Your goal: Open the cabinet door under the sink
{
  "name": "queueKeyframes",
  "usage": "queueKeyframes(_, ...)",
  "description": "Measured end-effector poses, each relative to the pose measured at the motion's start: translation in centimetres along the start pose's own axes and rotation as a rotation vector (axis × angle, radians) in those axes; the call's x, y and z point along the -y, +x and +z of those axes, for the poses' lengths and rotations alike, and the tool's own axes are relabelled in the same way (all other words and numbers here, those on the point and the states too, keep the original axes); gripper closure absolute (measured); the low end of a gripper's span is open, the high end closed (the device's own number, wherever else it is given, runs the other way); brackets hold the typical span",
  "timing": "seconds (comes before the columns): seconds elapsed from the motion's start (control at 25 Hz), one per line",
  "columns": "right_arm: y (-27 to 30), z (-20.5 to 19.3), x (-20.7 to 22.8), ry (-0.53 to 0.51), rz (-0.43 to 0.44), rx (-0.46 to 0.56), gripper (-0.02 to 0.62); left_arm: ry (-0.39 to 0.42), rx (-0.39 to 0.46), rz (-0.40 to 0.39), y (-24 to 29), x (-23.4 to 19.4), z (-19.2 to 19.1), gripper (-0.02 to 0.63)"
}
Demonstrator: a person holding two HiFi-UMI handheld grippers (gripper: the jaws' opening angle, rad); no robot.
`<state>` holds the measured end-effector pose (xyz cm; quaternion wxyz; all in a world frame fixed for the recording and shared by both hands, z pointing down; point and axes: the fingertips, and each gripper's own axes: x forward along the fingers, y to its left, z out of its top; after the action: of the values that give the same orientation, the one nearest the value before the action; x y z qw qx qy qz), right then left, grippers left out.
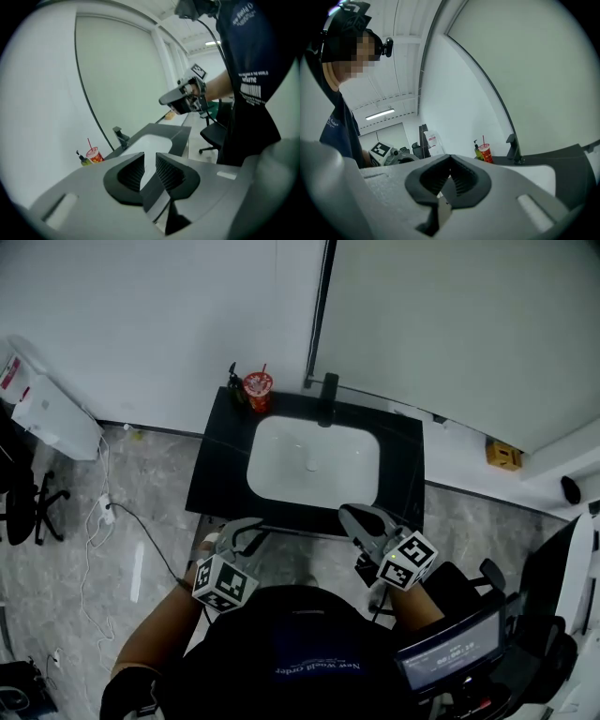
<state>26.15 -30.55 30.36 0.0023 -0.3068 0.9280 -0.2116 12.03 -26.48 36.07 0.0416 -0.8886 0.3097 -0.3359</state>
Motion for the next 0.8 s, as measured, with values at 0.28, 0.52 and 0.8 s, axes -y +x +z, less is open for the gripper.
queueKeyframes(0.28,-2.4,2.6,2.5,-0.049,0.011,-0.008,0.595,-0.349,0.291,0.049,-0.2,-1.9,8.4,0.604)
queueKeyframes(0.52,-2.2,3.7,4.4,-0.062,0.019,-0.027,0.595,-0.634,0.477,0.053,-0.4,-4.1,11.0,0.604)
queueKeyframes(0.8,0.6,4.9,5.2,-0.076,-0.008,-0.016,0.595,-0.710,0.524,0.023,-0.4,-8.6,9.9,0.604)
